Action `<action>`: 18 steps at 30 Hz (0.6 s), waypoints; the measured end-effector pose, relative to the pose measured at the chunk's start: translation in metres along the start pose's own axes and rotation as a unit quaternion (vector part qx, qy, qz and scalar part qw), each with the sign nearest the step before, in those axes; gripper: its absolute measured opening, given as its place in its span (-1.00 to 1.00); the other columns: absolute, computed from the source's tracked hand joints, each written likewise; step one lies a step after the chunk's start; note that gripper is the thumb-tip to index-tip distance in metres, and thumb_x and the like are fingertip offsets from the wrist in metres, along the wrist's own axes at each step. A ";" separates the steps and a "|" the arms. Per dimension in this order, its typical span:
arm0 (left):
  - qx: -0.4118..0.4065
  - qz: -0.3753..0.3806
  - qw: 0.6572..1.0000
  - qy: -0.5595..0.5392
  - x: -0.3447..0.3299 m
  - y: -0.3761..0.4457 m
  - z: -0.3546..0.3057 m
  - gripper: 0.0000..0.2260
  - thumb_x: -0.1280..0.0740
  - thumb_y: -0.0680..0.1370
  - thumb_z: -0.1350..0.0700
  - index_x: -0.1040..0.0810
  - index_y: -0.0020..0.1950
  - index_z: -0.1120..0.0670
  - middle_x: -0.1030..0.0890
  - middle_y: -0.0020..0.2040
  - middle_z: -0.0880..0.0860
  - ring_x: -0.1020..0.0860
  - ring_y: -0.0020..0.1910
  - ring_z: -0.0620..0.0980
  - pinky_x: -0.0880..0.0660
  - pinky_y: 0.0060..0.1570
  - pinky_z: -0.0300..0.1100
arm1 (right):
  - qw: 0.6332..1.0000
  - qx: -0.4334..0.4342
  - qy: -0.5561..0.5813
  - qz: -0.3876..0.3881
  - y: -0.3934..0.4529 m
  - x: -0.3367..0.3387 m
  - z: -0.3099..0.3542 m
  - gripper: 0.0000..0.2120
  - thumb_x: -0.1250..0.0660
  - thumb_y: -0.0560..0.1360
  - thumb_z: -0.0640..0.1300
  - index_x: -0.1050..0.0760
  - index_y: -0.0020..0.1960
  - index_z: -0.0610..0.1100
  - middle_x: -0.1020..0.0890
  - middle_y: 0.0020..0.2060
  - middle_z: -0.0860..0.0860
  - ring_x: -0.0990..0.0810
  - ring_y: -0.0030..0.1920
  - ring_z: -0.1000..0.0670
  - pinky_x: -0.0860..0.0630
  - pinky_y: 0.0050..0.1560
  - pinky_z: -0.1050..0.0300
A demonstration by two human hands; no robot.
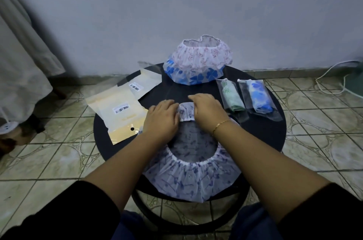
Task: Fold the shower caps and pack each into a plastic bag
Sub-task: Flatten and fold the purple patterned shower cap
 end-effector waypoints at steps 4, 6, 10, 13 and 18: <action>0.002 0.069 0.997 -0.016 -0.017 -0.004 0.004 -0.54 0.04 0.66 -0.04 -0.09 0.55 0.04 -0.09 0.56 0.01 0.00 0.54 -0.03 0.02 0.46 -0.11 | 0.992 -0.049 -0.053 0.105 0.036 -0.002 -0.002 -0.46 -0.10 0.54 -0.29 -0.19 0.49 -0.01 -0.37 0.39 -0.08 -0.32 0.37 -0.13 -0.22 0.33 -0.02; 0.003 0.091 0.995 -0.025 -0.021 -0.006 0.004 -0.51 0.07 0.66 -0.06 0.02 0.57 0.04 0.01 0.58 0.00 0.08 0.55 -0.05 0.10 0.47 -0.13 | 0.979 -0.069 -0.090 0.170 0.050 -0.008 -0.003 -0.47 -0.11 0.55 -0.26 -0.19 0.48 0.03 -0.37 0.39 -0.08 -0.30 0.37 -0.13 -0.19 0.33 -0.05; 0.003 0.113 0.993 -0.020 -0.027 -0.004 0.003 -0.49 0.11 0.66 -0.09 0.14 0.57 0.03 0.12 0.58 -0.02 0.18 0.54 -0.07 0.21 0.47 -0.15 | 0.952 -0.120 -0.129 0.250 0.069 -0.022 -0.010 -0.63 -0.16 0.57 -0.14 -0.36 0.37 0.00 -0.38 0.31 -0.08 -0.24 0.34 -0.16 -0.19 0.29 -0.10; 0.004 0.127 0.992 -0.017 -0.030 -0.004 0.004 -0.47 0.12 0.65 -0.12 0.19 0.56 0.04 0.16 0.57 -0.01 0.21 0.53 -0.07 0.24 0.47 -0.14 | 0.939 -0.135 -0.122 0.293 0.080 -0.027 -0.018 -0.66 -0.13 0.59 0.02 -0.41 0.31 -0.04 -0.39 0.29 -0.09 -0.28 0.32 -0.21 -0.23 0.31 -0.15; 0.010 0.150 0.989 -0.011 -0.034 -0.003 0.007 -0.44 0.14 0.64 -0.15 0.22 0.56 0.04 0.18 0.57 0.00 0.21 0.53 -0.07 0.26 0.47 -0.12 | 0.964 -0.140 -0.050 0.220 0.088 -0.025 -0.029 -0.71 -0.22 0.55 -0.08 -0.51 0.21 -0.17 -0.55 0.19 -0.16 -0.49 0.23 -0.20 -0.38 0.28 -0.12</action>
Point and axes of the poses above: each hand's wrist, its own y-axis towards the middle knuckle, its own x-axis out of the back of the hand, z = x × y, the point moved 4 cm from there along y, towards the middle knuckle
